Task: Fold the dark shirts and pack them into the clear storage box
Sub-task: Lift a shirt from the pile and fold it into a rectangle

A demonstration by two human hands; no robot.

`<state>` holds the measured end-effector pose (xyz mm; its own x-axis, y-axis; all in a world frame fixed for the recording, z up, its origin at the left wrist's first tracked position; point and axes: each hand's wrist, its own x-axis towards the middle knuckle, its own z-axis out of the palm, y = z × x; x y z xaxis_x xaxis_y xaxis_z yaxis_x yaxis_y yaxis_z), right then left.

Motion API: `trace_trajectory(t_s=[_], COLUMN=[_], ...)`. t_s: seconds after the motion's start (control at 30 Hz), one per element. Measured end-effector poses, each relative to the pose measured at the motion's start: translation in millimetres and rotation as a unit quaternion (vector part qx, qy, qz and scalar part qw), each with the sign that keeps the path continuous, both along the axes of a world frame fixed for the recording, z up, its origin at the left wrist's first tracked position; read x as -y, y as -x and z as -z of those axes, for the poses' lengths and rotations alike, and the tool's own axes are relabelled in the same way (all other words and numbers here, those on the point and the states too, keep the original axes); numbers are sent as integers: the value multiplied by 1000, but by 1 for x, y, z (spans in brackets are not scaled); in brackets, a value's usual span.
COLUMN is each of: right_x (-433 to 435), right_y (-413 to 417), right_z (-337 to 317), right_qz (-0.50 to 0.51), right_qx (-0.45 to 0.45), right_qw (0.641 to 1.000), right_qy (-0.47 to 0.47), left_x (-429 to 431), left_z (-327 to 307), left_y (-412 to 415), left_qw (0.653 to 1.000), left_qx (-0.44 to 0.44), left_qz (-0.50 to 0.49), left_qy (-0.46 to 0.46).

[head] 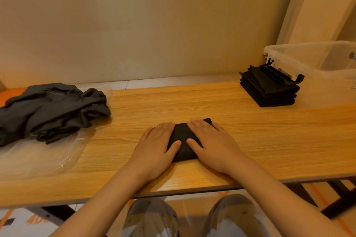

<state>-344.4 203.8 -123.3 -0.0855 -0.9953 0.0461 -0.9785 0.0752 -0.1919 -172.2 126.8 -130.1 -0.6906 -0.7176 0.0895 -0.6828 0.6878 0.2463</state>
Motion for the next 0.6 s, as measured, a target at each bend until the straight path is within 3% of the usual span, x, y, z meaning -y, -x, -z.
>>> trace_trajectory(t_s=[0.17, 0.27, 0.37, 0.5, 0.6], right_x=[-9, -23, -46, -67, -78], right_y=[23, 23, 11, 0, -1], right_z=[-1, -2, 1, 15, 24], right_qz=[-13, -47, -114, -133, -138], right_qx=[50, 35, -11, -62, -79], right_qw=[999, 997, 989, 985, 975], right_qy=[-12, 54, 88, 88, 155], left_x=[8, -1, -17, -37, -43], left_z=[-6, -10, -8, -2, 9], left_y=[-21, -28, -41, -55, -69], left_qw=[997, 995, 998, 990, 978], left_qx=[-33, -61, -55, -21, 13], left_qz=[-8, -5, 4, 138, 169], left_qy=[-64, -74, -33, 18, 124])
